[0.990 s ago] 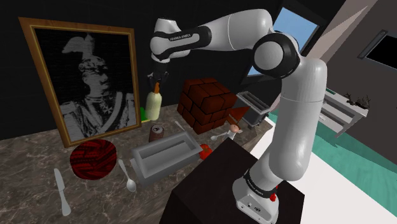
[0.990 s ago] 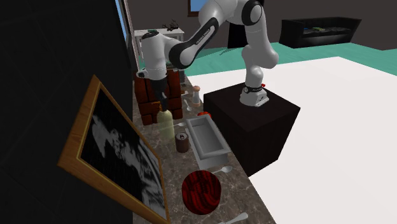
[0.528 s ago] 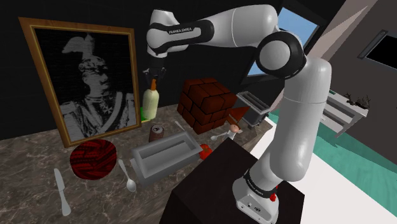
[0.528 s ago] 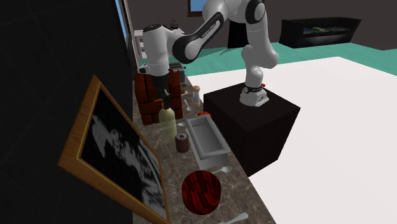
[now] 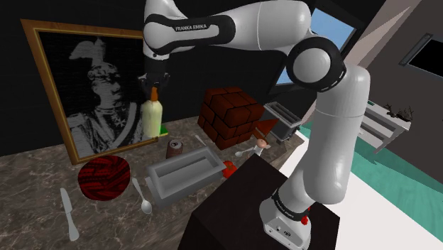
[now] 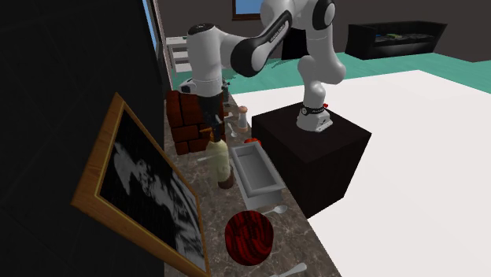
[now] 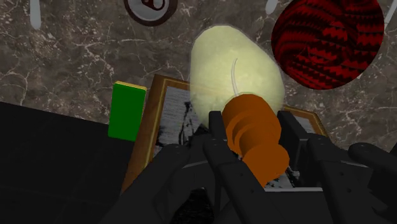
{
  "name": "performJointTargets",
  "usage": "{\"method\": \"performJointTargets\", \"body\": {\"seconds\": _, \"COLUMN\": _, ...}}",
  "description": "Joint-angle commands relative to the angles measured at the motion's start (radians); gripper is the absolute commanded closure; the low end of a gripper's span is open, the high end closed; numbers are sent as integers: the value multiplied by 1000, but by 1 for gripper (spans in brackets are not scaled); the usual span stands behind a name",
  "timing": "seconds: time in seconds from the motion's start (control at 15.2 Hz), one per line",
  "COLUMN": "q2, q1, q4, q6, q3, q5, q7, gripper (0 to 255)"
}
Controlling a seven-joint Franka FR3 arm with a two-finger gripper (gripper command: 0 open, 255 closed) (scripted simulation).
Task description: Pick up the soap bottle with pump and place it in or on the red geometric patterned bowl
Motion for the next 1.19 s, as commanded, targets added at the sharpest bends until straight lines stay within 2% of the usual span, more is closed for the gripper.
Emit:
{"method": "performJointTargets", "body": {"seconds": 0.0, "q2": 7, "q1": 31, "q4": 26, "q6": -18, "q3": 12, "q5": -6, "q7": 44, "gripper": 255}}
{"method": "performJointTargets", "body": {"seconds": 0.59, "q2": 104, "q1": 165, "q4": 248, "q6": -142, "q3": 56, "q5": -34, "q7": 220, "gripper": 255}}
{"method": "performJointTargets", "body": {"seconds": 0.86, "q2": 184, "q1": 231, "q4": 409, "q6": -223, "q3": 70, "q5": -49, "q7": 292, "gripper": 255}}
{"method": "performJointTargets", "body": {"seconds": 0.99, "q2": 245, "q1": 270, "q4": 527, "q6": -279, "q3": 75, "q5": -59, "q7": 329, "gripper": 255}}
{"method": "performJointTargets", "body": {"seconds": 1.12, "q2": 241, "q1": 269, "q4": 492, "q6": -249, "q3": 75, "q5": -58, "q7": 329, "gripper": 255}}
